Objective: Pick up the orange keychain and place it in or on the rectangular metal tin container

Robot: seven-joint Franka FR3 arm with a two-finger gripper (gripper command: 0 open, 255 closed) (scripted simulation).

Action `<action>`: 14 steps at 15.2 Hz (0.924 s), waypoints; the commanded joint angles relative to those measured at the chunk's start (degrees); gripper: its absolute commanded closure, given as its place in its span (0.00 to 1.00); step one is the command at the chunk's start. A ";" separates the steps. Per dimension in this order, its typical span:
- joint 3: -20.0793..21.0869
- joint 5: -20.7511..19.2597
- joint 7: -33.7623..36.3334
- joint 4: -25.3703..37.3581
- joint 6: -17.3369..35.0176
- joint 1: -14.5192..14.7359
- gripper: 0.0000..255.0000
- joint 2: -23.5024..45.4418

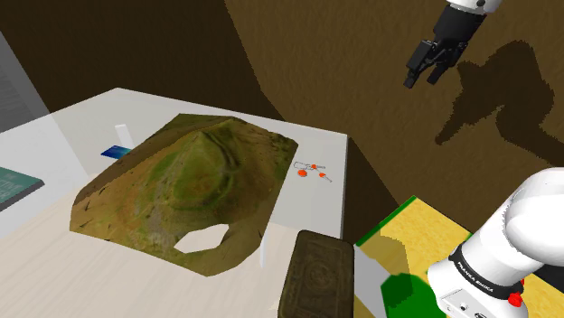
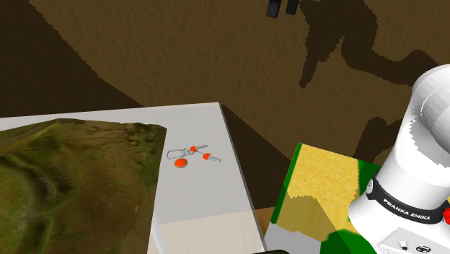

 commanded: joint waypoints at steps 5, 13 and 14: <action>1.47 1.41 0.21 -3.48 5.63 1.98 0.00 3.55; 4.59 4.18 0.33 -7.99 17.20 6.09 0.00 13.30; 4.99 4.52 0.32 -8.31 18.66 6.60 0.00 14.75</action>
